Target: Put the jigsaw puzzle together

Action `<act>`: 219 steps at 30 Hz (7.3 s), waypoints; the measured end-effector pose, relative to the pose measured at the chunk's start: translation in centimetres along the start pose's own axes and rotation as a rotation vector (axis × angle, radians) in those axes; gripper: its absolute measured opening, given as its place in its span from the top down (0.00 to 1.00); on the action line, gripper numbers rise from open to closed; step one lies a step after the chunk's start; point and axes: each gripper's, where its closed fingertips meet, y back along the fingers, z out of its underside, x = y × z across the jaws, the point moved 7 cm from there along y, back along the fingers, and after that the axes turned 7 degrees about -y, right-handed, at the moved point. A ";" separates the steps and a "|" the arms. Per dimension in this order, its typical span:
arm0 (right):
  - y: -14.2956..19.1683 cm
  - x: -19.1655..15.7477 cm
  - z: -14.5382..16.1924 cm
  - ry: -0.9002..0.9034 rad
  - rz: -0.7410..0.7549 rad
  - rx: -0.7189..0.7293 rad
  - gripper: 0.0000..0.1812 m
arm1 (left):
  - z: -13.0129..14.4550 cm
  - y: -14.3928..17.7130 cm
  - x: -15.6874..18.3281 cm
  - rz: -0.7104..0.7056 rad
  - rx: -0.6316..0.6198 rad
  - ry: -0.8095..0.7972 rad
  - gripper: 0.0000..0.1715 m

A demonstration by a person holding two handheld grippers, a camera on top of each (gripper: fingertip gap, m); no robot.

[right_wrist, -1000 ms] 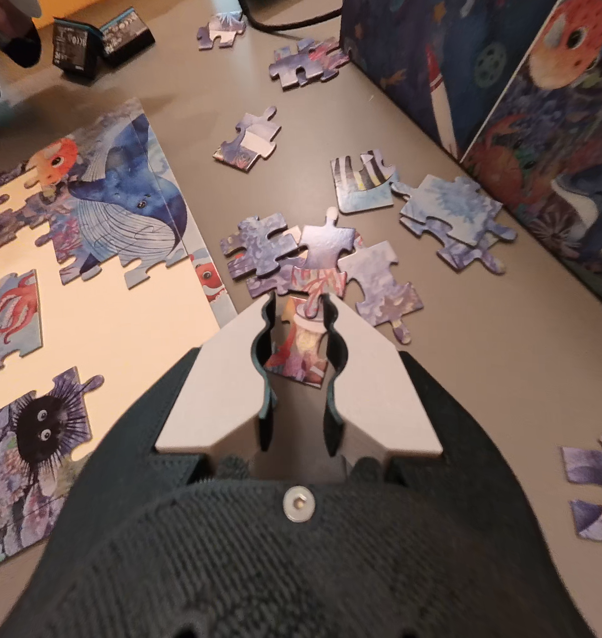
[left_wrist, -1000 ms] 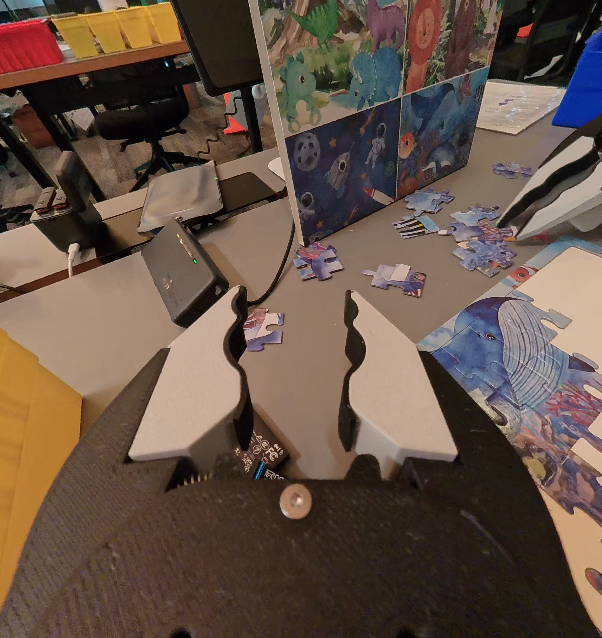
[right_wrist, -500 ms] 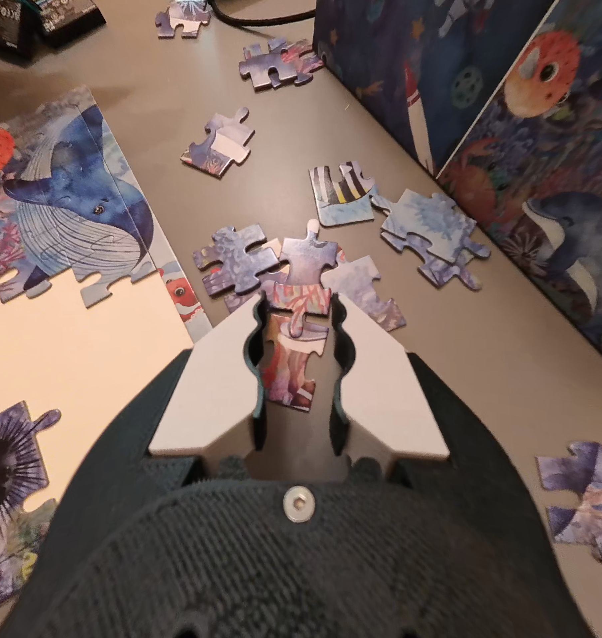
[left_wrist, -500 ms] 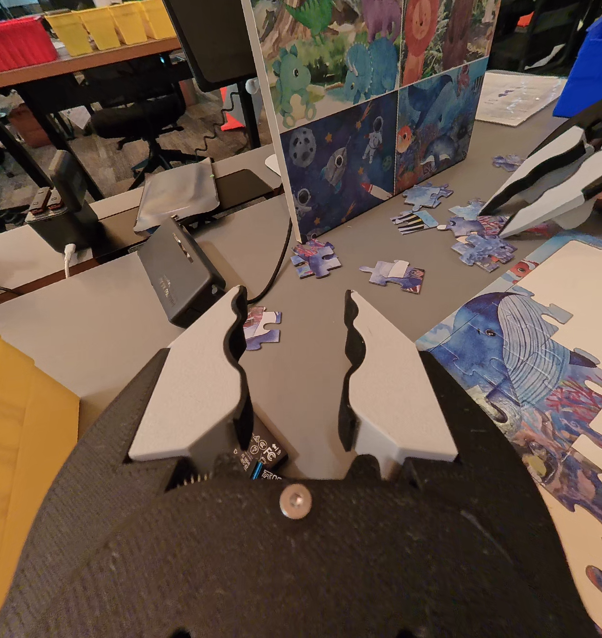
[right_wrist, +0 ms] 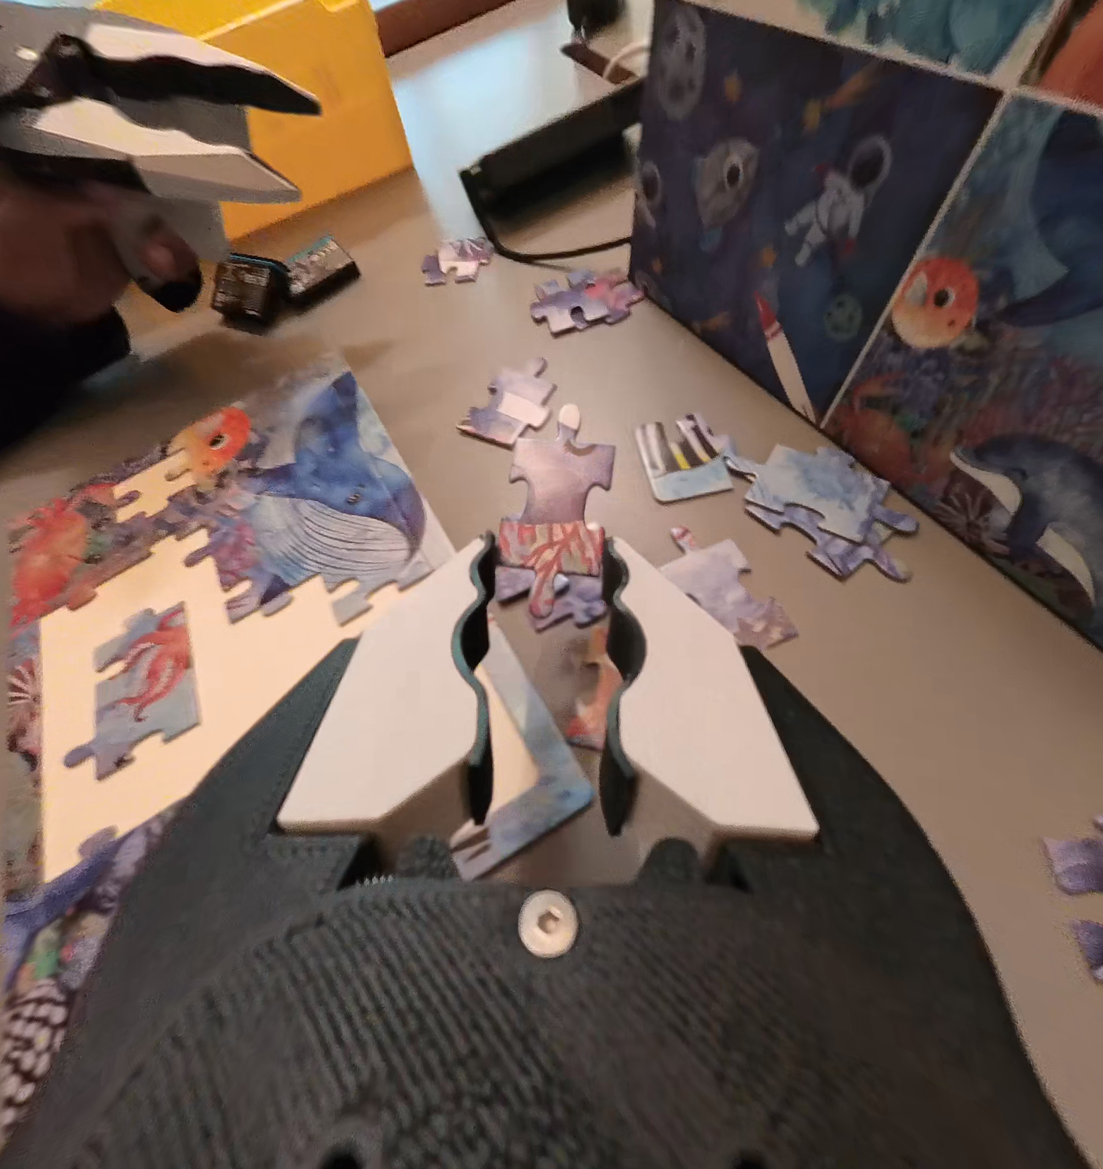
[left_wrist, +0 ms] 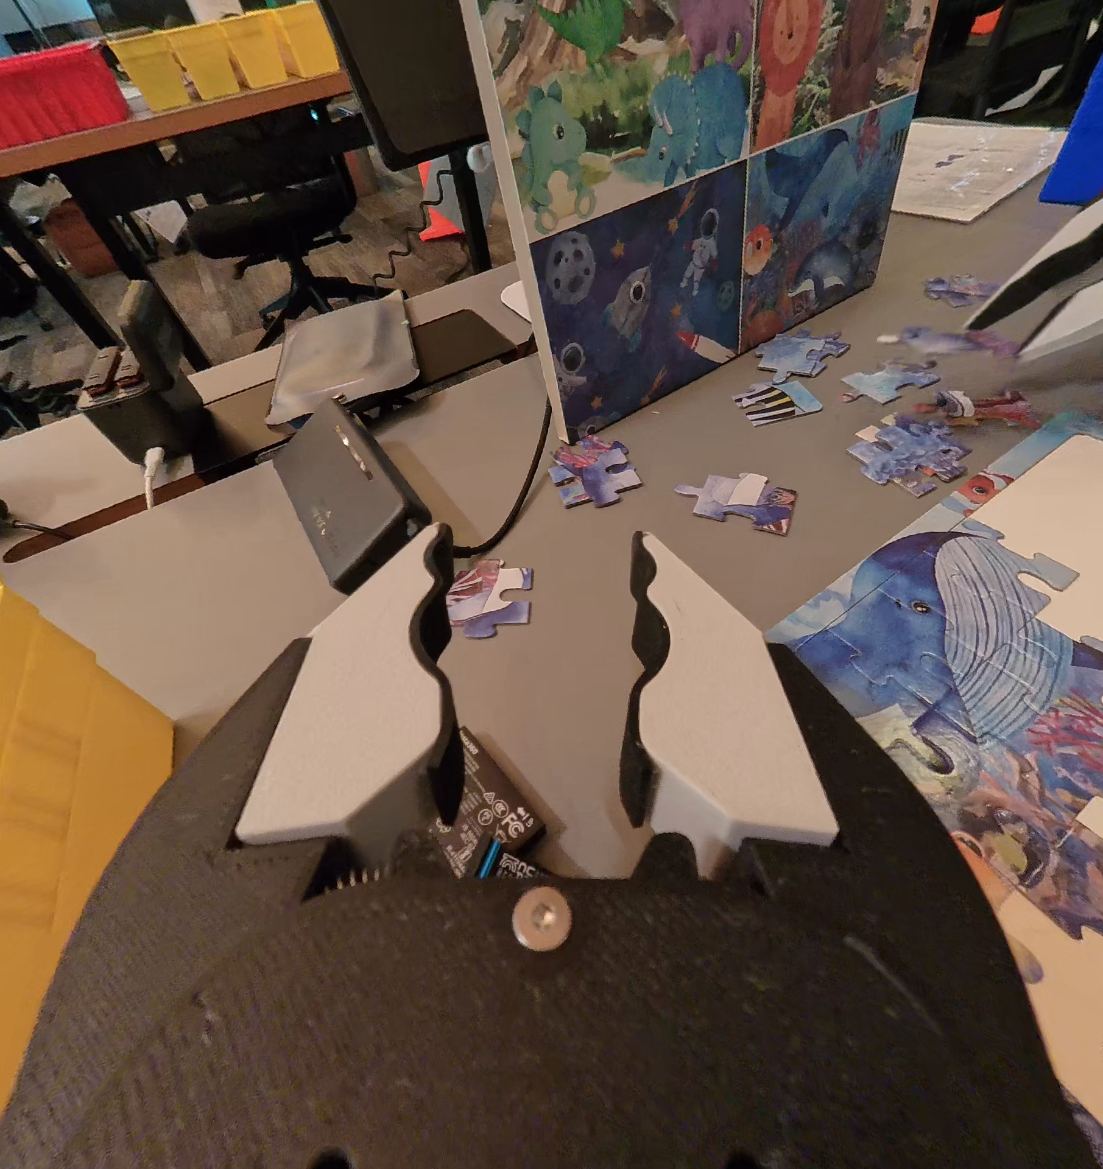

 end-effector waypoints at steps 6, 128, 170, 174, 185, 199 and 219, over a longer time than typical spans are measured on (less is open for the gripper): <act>0.2 -6.2 1.4 0.064 0.060 -0.081 0.82 | -0.1 0.0 0.2 0.017 0.004 0.004 0.69; -2.3 -12.1 5.9 0.162 0.061 -0.205 0.82 | 0.6 -0.8 0.9 0.024 -0.059 -0.070 0.69; -2.6 -12.2 6.6 0.107 0.007 -0.262 0.93 | 0.6 -0.8 1.1 0.025 -0.066 -0.083 0.69; -2.2 -12.0 6.4 0.066 -0.018 -0.239 0.96 | 0.6 -0.8 1.1 0.026 -0.066 -0.083 0.69; -0.9 -11.2 5.4 -0.031 -0.083 -0.139 1.00 | 0.6 -0.8 1.1 0.026 -0.066 -0.085 0.69; 3.8 -7.5 3.4 -0.124 -0.045 0.127 1.00 | 0.6 -0.8 1.1 0.029 -0.065 -0.088 0.69; 4.7 -7.0 3.2 -0.191 -0.099 0.194 1.00 | 0.6 -1.0 1.4 0.029 -0.074 -0.111 0.69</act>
